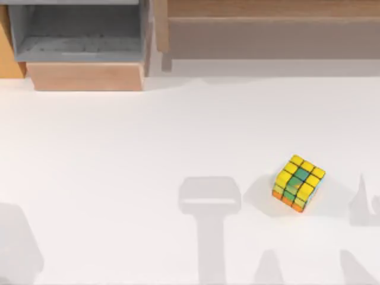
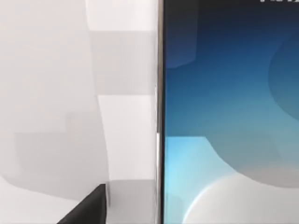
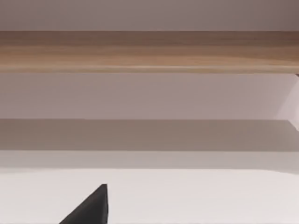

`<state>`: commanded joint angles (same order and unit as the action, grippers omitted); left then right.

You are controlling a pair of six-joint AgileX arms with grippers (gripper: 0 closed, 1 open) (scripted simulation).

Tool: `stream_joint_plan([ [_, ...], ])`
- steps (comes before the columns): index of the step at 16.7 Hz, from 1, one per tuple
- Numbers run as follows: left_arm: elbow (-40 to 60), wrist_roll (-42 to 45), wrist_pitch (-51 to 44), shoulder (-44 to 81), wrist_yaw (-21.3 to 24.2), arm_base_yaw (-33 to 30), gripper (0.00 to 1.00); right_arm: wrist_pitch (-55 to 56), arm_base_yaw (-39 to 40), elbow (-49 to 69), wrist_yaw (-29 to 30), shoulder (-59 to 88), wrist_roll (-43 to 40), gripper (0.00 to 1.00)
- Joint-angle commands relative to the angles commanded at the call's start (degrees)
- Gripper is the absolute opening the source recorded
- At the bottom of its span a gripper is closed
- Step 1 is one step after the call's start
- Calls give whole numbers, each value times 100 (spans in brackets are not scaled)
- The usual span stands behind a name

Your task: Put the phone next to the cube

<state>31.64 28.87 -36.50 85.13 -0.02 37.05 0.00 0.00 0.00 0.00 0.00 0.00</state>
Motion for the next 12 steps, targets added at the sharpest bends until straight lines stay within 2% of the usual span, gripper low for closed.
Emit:
stream_joint_plan([
  [3, 0, 0, 0, 0, 0, 0, 0, 0, 0, 0, 0, 0, 0, 100],
  [12, 420, 2, -871, -534, 51, -2, 0, 0, 0, 0, 0, 0, 0, 100],
])
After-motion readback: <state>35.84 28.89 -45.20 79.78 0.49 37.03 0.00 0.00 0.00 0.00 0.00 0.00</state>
